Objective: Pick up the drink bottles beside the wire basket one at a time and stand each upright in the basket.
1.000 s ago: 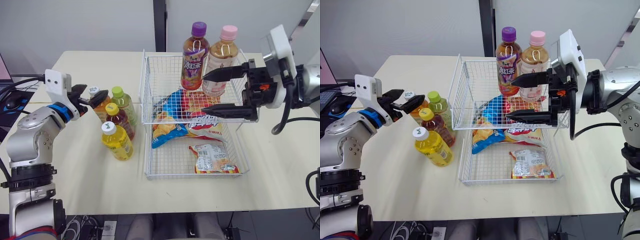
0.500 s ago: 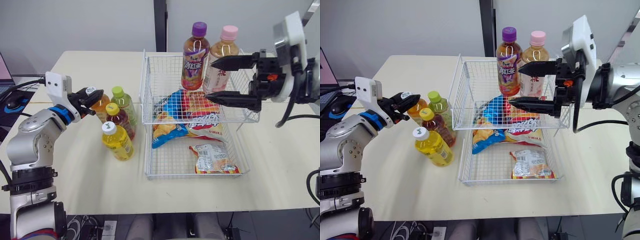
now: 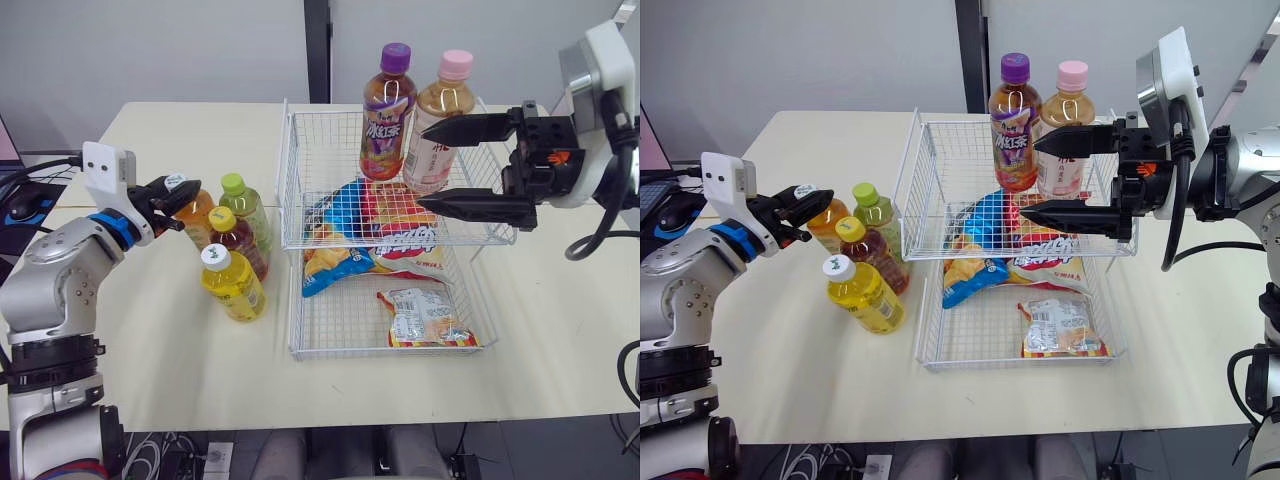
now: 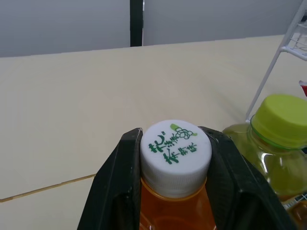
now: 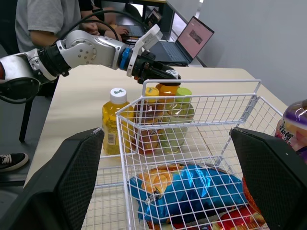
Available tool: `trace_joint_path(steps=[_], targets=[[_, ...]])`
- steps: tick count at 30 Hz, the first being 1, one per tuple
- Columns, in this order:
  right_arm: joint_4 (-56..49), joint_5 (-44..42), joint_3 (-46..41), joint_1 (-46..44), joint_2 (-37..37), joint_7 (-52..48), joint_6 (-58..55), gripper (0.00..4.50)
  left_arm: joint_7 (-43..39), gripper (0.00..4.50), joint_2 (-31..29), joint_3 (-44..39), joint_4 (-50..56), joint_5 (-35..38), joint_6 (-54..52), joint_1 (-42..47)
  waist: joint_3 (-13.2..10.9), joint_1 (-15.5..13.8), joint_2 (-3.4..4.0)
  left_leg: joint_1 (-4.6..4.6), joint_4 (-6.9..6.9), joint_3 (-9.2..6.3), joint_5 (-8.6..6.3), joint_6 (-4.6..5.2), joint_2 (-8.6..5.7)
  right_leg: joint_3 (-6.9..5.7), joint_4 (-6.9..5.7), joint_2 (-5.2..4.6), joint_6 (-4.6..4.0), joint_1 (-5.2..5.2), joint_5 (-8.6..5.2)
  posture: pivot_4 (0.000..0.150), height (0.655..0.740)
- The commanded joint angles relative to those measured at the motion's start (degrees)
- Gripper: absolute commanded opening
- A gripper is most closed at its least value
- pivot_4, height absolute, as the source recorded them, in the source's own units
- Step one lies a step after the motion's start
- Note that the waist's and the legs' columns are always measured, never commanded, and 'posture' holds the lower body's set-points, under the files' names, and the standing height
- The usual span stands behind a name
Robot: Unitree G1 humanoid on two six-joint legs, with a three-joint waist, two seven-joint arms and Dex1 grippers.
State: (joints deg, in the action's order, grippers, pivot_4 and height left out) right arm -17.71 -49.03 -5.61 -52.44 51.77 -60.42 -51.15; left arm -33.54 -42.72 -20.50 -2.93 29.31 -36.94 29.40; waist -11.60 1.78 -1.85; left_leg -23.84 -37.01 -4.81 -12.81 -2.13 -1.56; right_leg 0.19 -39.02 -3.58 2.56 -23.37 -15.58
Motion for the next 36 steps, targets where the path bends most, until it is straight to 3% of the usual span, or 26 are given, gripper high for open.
trace_joint_path(steps=[1, 9, 19, 28, 36], targets=[[-0.24, -0.27, -2.06, -0.27, 0.76, -0.45, 1.19, 4.50, -0.06, 1.36, -3.50, -5.28, 4.54, 1.86, 0.15, 0.92, 0.00, -0.03, 0.00, 0.00, 0.00, 0.01, 0.00, 0.00, 0.01, 0.03, 0.00, 0.03, 0.00, -0.01, 0.00, 0.150, 0.7400], [0.18, -0.13, -2.85, -0.22, 1.53, -1.37, 1.95, 4.50, -6.41, 1.36, -15.19, -9.96, 4.64, 6.09, -5.93, 3.52, -0.01, -0.02, -0.01, -0.03, 0.01, 0.10, 0.00, 0.00, 0.11, 0.18, 0.00, 0.15, 0.01, -0.10, 0.01, 0.150, 0.7400], [0.70, -2.57, -10.33, 4.46, 8.80, -4.68, 1.11, 4.50, -16.17, 1.36, -23.95, -6.76, 1.88, 11.43, -12.43, 10.81, -0.03, -0.23, -0.02, -0.02, 0.01, 0.21, 0.00, 0.00, 0.14, 0.22, 0.03, 0.21, 0.04, -0.09, 0.03, 0.150, 0.7400], [-0.47, -3.17, -14.37, 8.96, 13.53, -5.10, 0.86, 4.50, -21.47, 1.36, -27.01, 1.86, -5.72, 12.27, -16.86, 29.18, -0.03, 0.05, -0.01, -0.01, 0.02, 0.29, -0.01, 0.00, 0.24, 0.29, 0.00, 0.33, 0.03, -0.13, 0.03, 0.150, 0.7400], [-3.76, -4.37, -18.81, 14.10, 14.15, -2.89, 1.35, 4.50, -28.47, 1.36, -21.42, 14.91, -18.03, 6.51, -15.53, 53.65, -0.04, 0.00, -0.02, -0.05, -0.02, 0.34, 0.00, 0.00, 0.23, 0.31, -0.01, 0.37, 0.04, -0.14, 0.03, 0.150, 0.7400]])
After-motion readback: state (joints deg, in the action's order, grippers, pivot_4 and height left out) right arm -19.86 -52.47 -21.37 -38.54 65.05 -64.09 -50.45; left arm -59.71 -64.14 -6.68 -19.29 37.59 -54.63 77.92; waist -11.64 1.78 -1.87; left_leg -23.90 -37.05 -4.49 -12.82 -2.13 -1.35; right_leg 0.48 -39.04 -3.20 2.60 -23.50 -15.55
